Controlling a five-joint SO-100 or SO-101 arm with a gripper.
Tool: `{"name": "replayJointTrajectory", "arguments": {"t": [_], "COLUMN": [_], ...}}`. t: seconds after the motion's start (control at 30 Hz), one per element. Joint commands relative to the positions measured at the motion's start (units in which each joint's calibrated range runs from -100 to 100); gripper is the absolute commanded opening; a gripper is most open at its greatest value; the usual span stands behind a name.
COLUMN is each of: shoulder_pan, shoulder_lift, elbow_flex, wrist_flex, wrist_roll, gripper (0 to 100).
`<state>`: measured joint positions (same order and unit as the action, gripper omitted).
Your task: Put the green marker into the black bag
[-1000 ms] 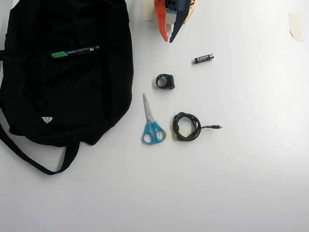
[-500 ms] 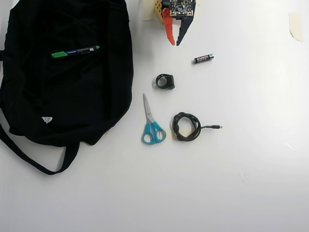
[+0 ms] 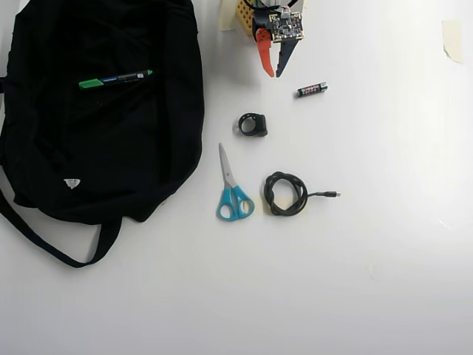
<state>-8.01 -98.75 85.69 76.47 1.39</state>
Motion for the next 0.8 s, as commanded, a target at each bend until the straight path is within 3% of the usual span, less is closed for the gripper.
{"name": "replayJointTrajectory", "arguments": {"t": [0.0, 0.77], "shoulder_pan": [0.0, 0.8], "shoulder_lift": [-0.9, -0.8], "elbow_flex": [3.0, 13.6], "wrist_flex": [0.4, -4.3], "wrist_roll": [-0.3, 0.0], "gripper": [2, 2]}}
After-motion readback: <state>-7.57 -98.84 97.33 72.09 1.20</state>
